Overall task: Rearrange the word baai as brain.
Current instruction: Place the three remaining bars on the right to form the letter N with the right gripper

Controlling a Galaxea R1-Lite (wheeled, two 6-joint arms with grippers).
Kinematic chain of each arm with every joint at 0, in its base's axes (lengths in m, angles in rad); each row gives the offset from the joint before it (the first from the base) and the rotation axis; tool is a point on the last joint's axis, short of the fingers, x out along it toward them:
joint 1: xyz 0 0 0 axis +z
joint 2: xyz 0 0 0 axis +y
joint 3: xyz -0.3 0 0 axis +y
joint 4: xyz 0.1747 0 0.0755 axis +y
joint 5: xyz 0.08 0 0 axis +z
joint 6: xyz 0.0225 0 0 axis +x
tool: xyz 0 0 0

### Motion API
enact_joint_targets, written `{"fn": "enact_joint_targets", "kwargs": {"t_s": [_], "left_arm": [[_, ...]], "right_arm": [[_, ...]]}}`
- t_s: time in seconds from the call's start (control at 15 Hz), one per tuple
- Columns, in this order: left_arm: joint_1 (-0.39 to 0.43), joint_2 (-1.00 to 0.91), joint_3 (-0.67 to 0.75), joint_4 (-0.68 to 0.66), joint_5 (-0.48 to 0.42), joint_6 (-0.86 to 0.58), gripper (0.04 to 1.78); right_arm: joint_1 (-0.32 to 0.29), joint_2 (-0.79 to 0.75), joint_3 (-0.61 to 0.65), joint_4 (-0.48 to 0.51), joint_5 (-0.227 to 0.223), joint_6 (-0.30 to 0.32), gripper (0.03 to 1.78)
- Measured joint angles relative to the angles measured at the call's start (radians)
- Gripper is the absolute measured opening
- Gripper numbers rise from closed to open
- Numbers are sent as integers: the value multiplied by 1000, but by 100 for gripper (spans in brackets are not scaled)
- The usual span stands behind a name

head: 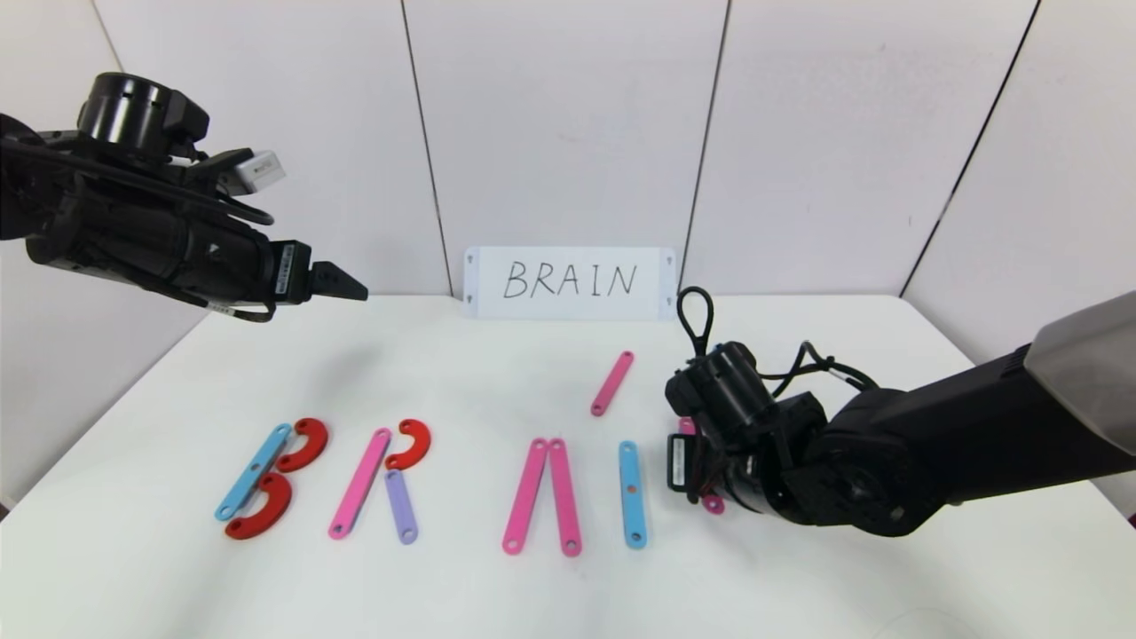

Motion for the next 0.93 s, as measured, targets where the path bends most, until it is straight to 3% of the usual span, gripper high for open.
{"fn": "enact_joint_targets", "kwargs": {"t_s": [0.27,0.47,0.6,0.93], "left_arm": [[0,0,0,0,0,0,174],[0,0,0,0,0,0,174],[0,0,0,0,0,0,174],[0,0,0,0,0,0,174]], "right_arm": [[0,4,5,3,1,-1,31],[9,0,16,5,0,-1,46],[10,-3,22,7,1,-1,68],[3,-22,17,7,-4,-14,148]]}}
